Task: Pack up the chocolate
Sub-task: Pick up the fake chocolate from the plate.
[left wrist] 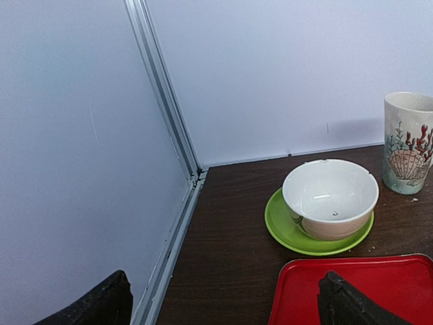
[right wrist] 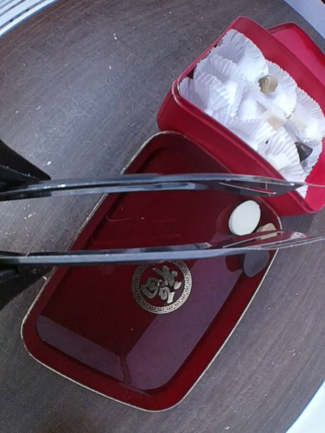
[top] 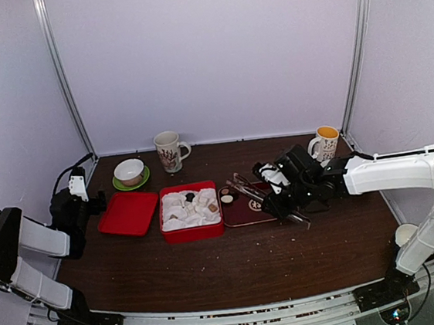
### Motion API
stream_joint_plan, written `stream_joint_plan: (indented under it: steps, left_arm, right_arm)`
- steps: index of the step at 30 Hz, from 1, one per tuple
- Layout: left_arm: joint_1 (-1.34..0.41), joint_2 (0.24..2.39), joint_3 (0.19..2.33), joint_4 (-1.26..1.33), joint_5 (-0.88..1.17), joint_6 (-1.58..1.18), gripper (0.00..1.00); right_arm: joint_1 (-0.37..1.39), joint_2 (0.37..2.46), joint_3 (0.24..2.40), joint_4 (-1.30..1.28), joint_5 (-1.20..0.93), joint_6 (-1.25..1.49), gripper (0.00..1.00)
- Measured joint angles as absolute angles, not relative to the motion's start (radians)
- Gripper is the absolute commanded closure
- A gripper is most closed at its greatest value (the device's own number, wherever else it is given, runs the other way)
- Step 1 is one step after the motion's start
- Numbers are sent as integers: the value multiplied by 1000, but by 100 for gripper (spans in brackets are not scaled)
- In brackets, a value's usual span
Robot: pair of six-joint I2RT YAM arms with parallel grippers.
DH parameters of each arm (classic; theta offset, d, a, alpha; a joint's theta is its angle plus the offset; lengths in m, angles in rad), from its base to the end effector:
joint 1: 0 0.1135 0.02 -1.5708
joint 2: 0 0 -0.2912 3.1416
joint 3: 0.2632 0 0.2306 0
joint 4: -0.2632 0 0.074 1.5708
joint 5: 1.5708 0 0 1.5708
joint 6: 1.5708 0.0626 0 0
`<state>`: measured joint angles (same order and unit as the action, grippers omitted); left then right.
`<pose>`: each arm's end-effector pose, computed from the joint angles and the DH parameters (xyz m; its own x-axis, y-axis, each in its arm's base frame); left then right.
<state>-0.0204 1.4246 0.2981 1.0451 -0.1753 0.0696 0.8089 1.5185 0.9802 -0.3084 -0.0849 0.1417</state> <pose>0.2628 0.0056 0.2153 -0.0918 0.0704 -0.9933 -0.1477 0.9855 0.0835 0.2150 0.2331 0.2395 -0.6192 -0.4452 -0.6469 -0.6790 0.7172 0.1564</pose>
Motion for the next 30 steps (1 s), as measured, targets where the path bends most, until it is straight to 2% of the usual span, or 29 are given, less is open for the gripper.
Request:
stream_joint_plan:
  steps: [6, 21, 30]
  left_arm:
    - [-20, 1425, 298, 1045, -175, 70, 2]
    - [-20, 1425, 298, 1045, -175, 70, 2]
    - [-20, 1425, 298, 1045, -175, 70, 2]
  right_arm:
    - [776, 1536, 979, -331, -73, 168, 65]
    - [768, 1742, 1128, -430, -138, 183, 57]
    - [768, 1805, 1208, -470, -162, 186, 57]
